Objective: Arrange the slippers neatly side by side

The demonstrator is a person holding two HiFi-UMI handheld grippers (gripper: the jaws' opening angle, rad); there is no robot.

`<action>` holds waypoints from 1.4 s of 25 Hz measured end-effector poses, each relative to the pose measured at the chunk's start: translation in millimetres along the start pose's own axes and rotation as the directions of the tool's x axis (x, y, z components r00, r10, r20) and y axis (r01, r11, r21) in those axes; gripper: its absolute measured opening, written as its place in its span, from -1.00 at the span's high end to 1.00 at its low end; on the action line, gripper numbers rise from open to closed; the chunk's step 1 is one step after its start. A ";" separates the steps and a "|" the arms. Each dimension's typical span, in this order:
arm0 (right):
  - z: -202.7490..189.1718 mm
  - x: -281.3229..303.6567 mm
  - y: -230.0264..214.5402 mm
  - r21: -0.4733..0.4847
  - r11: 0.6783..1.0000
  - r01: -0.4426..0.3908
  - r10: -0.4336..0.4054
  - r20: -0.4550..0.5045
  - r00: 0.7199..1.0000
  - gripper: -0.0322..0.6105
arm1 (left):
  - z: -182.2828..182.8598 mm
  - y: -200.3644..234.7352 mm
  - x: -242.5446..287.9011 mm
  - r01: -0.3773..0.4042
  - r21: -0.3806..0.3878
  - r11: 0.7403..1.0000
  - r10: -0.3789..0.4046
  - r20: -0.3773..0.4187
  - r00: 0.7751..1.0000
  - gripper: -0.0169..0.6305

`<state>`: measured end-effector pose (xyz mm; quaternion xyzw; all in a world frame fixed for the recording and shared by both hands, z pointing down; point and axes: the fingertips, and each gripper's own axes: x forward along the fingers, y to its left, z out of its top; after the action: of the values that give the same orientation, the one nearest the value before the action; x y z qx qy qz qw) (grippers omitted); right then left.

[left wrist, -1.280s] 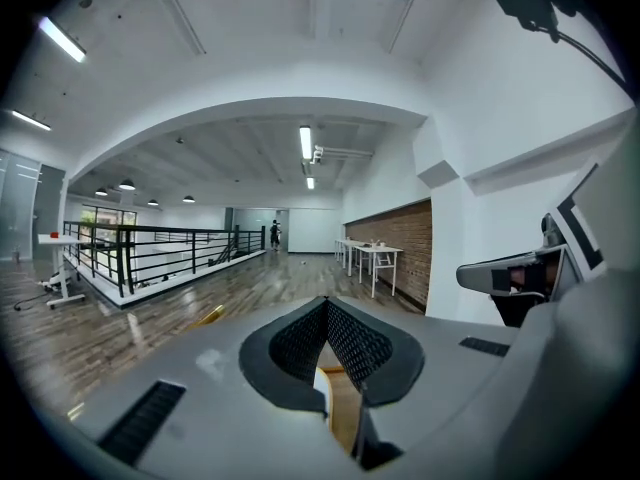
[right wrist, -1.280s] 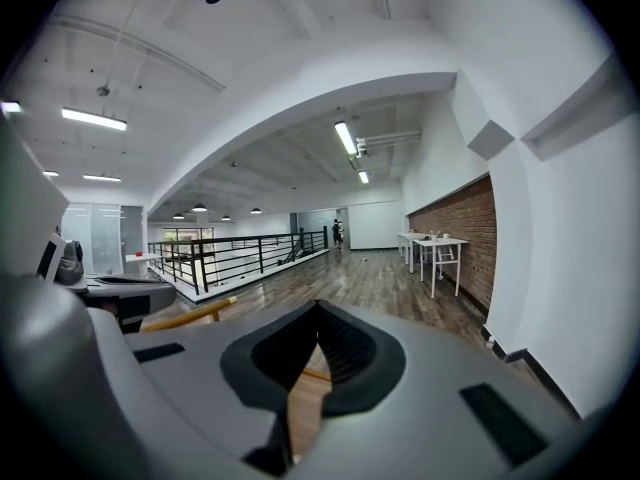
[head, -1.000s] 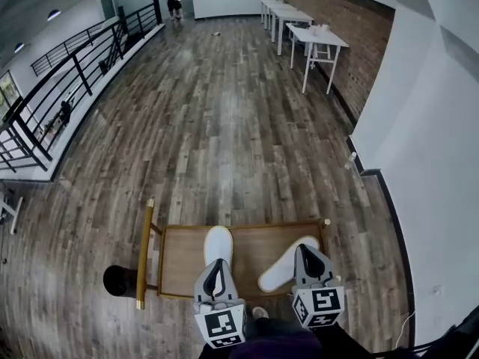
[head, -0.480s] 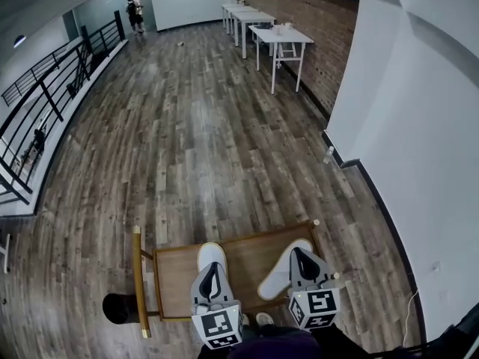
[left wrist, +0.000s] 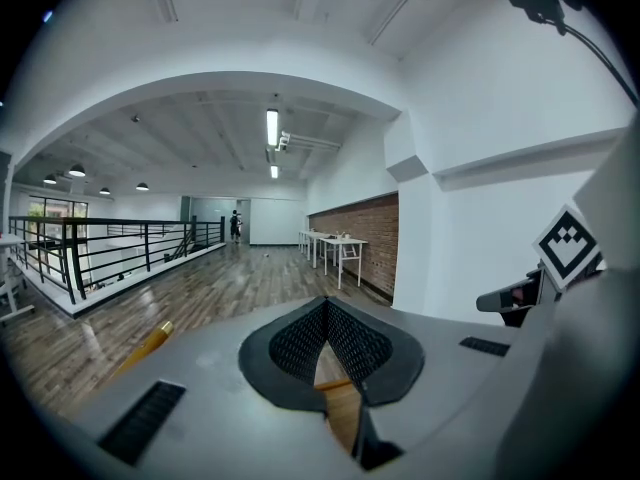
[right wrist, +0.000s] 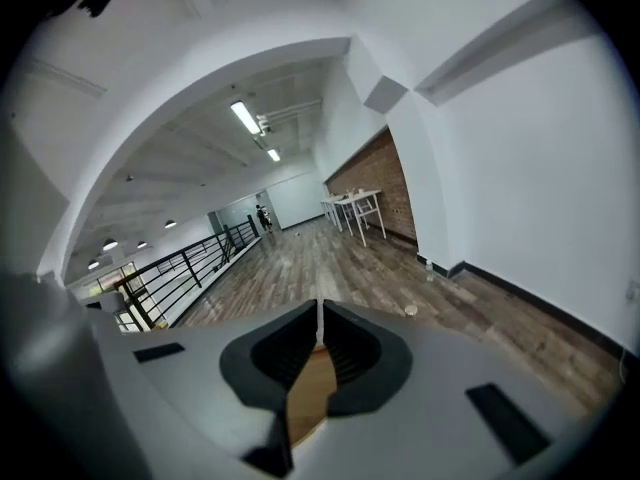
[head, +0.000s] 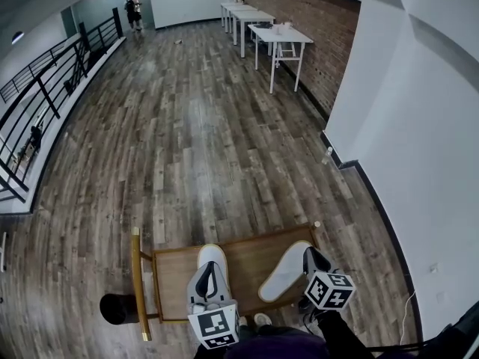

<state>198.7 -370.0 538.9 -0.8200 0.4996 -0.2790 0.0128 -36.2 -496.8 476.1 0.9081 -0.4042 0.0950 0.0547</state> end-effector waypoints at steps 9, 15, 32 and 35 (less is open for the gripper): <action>-62.3 41.7 -56.8 0.312 0.948 0.064 0.020 -0.258 0.966 0.60 | -7.1 10.0 -0.7 -0.017 -0.006 1.000 0.017 -0.024 1.000 0.94; -107.5 55.9 -74.3 0.354 0.920 0.166 0.008 -0.441 0.898 0.53 | -7.2 23.6 -1.6 -0.041 0.009 0.999 0.041 -0.022 0.999 0.94; -164.2 72.2 -62.9 0.174 0.961 0.215 -0.028 -0.710 0.704 0.85 | -18.6 48.8 -1.6 -0.090 -0.005 0.996 0.090 -0.027 0.996 0.94; -148.6 75.3 -39.3 0.117 0.989 0.093 0.020 -0.722 0.692 0.85 | -14.2 47.4 -3.6 -0.098 -0.017 0.995 0.097 -0.027 0.995 0.94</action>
<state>186.7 -374.2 709.6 -0.6513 0.4265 -0.6139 -0.1303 -75.6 -523.3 490.2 0.8854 -0.4482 0.1056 0.0637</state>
